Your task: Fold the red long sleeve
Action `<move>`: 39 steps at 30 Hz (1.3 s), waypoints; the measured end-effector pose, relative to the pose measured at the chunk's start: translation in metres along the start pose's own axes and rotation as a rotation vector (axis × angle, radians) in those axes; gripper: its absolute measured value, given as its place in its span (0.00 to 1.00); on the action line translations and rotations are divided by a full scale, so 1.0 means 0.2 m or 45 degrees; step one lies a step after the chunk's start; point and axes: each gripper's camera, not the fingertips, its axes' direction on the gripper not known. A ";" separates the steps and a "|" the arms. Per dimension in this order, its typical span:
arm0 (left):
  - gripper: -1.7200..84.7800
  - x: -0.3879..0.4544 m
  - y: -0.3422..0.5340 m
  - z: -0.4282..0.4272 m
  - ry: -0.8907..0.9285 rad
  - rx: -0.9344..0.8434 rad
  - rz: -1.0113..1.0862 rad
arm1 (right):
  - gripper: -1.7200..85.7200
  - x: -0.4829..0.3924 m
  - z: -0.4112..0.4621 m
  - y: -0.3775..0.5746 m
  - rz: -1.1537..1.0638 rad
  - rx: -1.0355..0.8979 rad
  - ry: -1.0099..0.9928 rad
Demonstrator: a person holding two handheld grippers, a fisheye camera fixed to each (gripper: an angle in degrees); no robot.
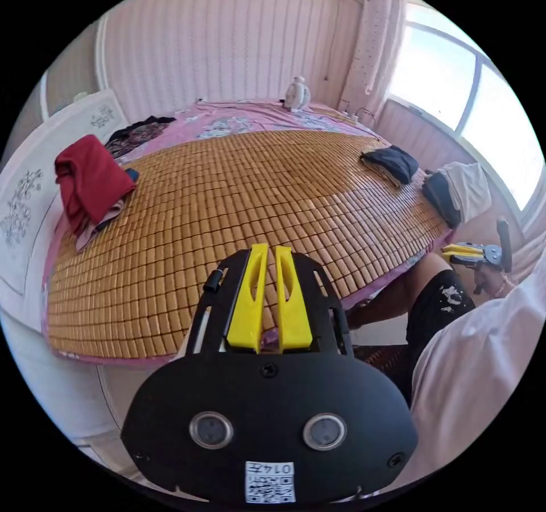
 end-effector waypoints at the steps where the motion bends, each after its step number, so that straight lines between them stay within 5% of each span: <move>1: 0.05 -0.10 0.08 -0.08 -0.038 0.038 -0.098 | 0.10 -0.04 0.01 -0.04 -0.033 0.010 -0.015; 9: 0.08 -0.65 0.46 -0.38 -0.160 0.267 -0.539 | 0.11 -0.77 0.10 -0.93 -0.659 0.191 -0.351; 17: 0.09 -1.25 0.40 -0.40 -0.288 0.345 -0.656 | 0.14 -1.60 0.36 -1.78 -0.899 0.122 -0.571; 30: 0.14 -2.30 0.13 -0.10 -0.345 0.305 -0.931 | 0.17 -2.88 1.06 -2.57 -1.071 0.187 -0.320; 37: 0.03 -2.34 0.04 -0.08 -0.354 0.195 -0.841 | 0.07 -2.96 1.21 -2.78 -1.085 0.081 -0.148; 39: 0.02 -2.31 0.02 -0.17 -0.357 0.191 -0.794 | 0.04 -2.78 1.06 -2.85 -1.068 0.214 -0.186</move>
